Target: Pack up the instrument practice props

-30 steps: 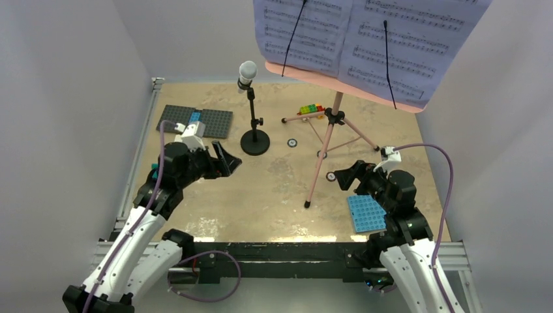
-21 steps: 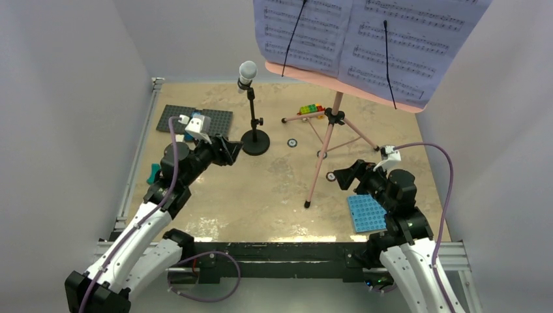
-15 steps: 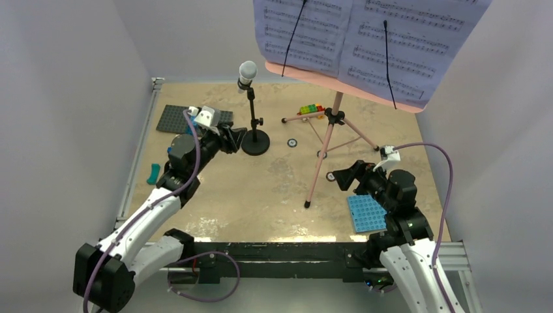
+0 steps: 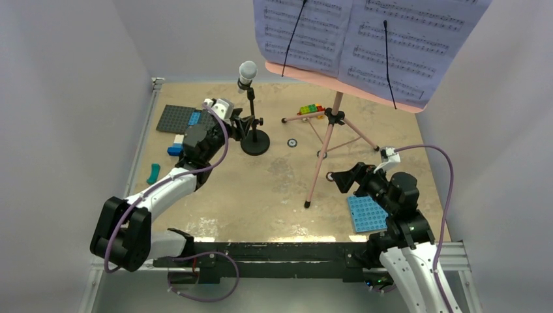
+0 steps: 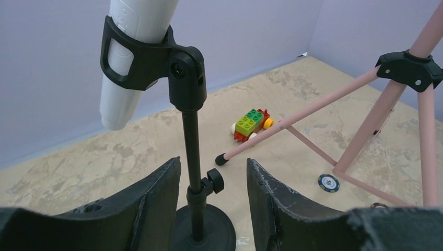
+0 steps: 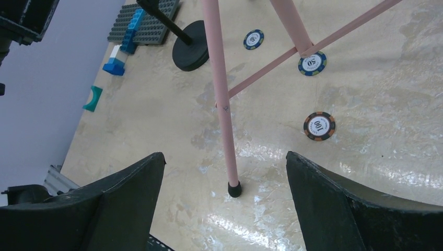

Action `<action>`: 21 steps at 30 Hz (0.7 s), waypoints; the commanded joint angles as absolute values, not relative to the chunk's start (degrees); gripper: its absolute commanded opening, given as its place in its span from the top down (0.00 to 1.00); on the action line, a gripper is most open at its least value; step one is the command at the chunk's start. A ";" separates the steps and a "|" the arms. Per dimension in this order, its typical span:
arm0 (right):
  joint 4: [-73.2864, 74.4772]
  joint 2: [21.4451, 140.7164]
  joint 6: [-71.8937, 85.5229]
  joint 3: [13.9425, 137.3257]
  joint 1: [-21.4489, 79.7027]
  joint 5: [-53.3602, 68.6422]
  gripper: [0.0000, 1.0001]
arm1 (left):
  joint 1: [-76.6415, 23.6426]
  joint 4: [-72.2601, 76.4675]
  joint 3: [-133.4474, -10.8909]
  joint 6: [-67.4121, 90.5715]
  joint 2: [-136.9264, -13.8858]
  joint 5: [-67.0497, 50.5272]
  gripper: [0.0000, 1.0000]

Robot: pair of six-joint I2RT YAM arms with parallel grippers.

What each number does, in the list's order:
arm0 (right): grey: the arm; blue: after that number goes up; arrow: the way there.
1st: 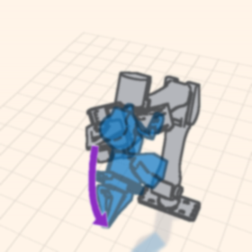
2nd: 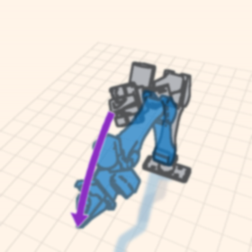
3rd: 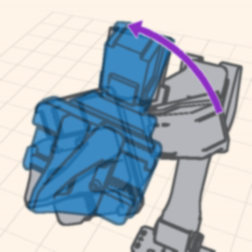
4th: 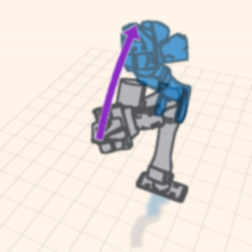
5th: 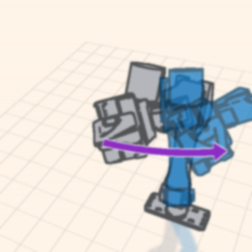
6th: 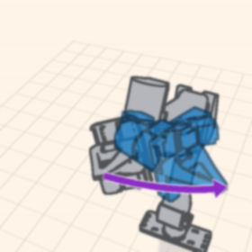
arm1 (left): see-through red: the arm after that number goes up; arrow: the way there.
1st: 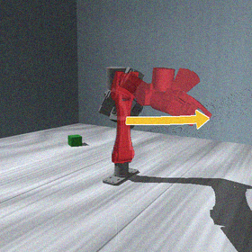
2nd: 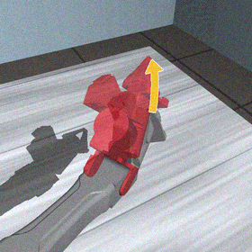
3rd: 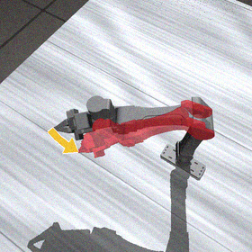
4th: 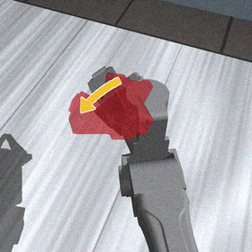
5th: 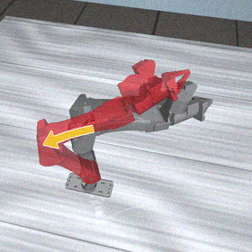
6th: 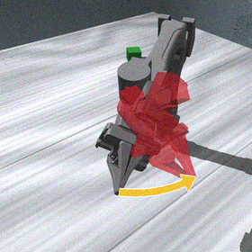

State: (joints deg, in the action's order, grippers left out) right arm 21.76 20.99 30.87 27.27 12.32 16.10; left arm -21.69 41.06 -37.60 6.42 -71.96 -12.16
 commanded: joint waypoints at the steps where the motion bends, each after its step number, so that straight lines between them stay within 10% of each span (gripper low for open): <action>1: 20.93 20.09 31.12 29.25 12.39 17.43 0.09 | -21.18 47.47 -41.71 5.93 -75.08 -15.16 0.47; 21: 20.72 20.46 31.11 29.03 12.39 17.40 0.09 | -21.18 45.09 -48.10 3.69 -84.38 -9.66 0.56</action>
State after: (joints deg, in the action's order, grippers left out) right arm 21.89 20.58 30.87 27.27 12.32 16.27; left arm -21.39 43.92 -46.30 5.02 -83.53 -11.00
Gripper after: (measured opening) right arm 0.909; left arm 0.445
